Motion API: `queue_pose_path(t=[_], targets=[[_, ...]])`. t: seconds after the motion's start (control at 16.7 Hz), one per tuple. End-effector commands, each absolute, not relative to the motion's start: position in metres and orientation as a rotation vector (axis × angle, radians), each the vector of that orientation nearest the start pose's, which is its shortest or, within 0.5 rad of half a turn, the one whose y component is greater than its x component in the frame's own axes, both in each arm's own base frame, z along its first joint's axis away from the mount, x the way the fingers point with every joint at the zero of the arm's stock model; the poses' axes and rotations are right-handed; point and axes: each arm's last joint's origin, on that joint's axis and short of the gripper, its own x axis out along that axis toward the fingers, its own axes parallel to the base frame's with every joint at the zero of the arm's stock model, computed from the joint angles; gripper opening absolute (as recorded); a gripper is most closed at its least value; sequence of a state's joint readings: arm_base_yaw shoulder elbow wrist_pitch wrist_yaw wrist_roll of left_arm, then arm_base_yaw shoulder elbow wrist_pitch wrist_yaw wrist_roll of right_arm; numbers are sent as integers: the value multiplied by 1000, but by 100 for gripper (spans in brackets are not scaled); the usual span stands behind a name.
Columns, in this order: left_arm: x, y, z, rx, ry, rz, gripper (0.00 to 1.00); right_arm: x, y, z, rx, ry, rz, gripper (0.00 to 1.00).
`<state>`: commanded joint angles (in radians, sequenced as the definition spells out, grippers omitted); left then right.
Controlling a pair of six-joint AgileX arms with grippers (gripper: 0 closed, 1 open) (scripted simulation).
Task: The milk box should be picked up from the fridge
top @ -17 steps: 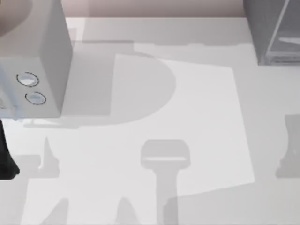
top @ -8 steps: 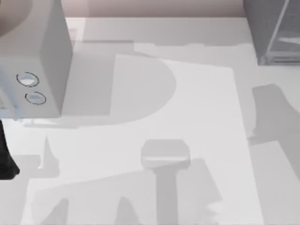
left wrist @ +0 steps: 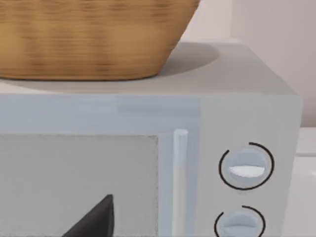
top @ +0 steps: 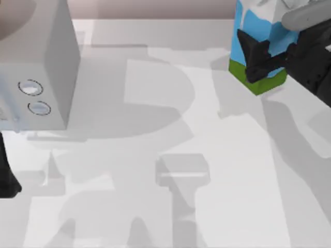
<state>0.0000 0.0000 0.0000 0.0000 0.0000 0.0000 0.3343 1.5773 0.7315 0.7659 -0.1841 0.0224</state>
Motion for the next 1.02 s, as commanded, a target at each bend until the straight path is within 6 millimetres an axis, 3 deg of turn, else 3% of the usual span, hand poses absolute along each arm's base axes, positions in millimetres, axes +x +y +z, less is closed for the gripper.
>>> queue_pose_path(t=[0.24, 0.48, 1.02], targets=[[106, -1, 160, 0, 0, 0, 100, 357, 167, 158, 2, 91, 659, 0], [106, -1, 160, 0, 0, 0, 100, 377, 202, 130, 1, 28, 743, 0], [106, -1, 160, 0, 0, 0, 100, 383, 209, 122, 1, 12, 755, 0]])
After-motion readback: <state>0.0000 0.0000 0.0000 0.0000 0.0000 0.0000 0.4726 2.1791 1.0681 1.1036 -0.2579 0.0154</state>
